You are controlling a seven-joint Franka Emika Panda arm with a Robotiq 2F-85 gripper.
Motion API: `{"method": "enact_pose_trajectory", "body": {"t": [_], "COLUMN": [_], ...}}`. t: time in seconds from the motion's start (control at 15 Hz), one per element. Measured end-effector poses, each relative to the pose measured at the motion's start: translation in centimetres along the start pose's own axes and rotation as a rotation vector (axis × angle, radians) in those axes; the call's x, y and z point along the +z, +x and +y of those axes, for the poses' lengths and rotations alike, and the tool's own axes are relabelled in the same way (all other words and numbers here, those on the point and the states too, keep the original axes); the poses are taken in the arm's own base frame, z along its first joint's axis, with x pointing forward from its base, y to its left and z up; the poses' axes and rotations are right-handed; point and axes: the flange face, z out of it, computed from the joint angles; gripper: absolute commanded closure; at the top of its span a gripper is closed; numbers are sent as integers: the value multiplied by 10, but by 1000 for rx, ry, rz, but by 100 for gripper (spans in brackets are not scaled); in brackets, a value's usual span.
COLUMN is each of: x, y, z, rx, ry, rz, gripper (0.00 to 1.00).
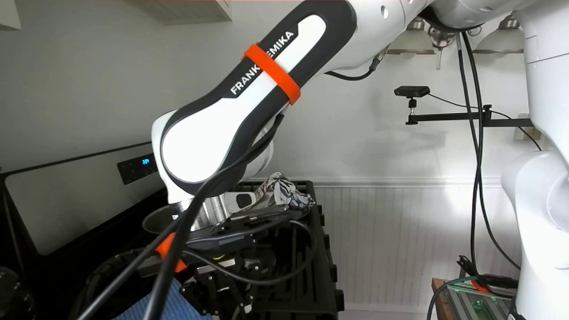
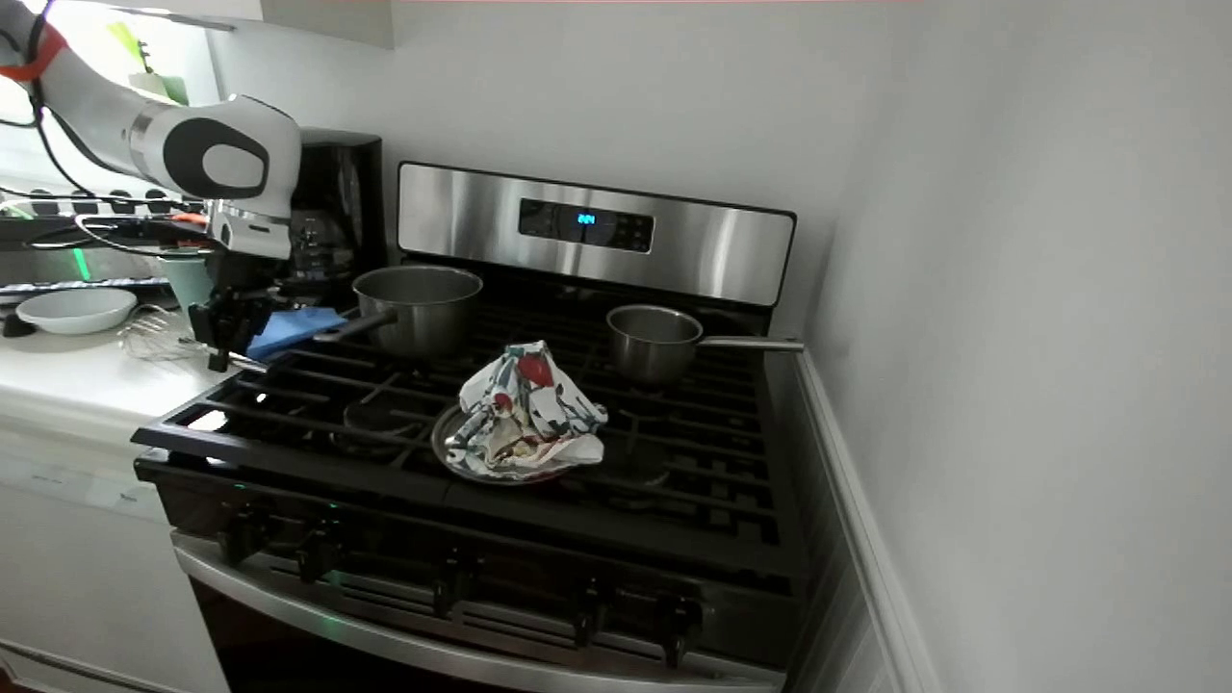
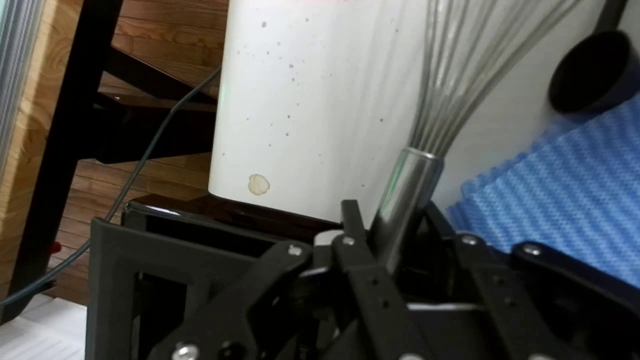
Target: Pour the water out of the blue cup into the larger pot then whisk it
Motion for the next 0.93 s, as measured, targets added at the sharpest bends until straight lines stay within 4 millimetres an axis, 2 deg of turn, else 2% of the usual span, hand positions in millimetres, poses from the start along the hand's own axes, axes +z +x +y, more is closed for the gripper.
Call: {"method": "enact_pose_trajectory", "body": {"t": [0.07, 0.13, 0.27, 0.73, 0.93], "x": [0, 0, 0, -2, -13], "y": [0, 0, 0, 0, 1], "z": [0, 0, 0, -2, -3], "rx": [6, 11, 19, 45, 31], "ry": [0, 0, 1, 22, 45], "rz": [0, 0, 0, -15, -11], "gripper": [84, 82, 94, 94, 94]}}
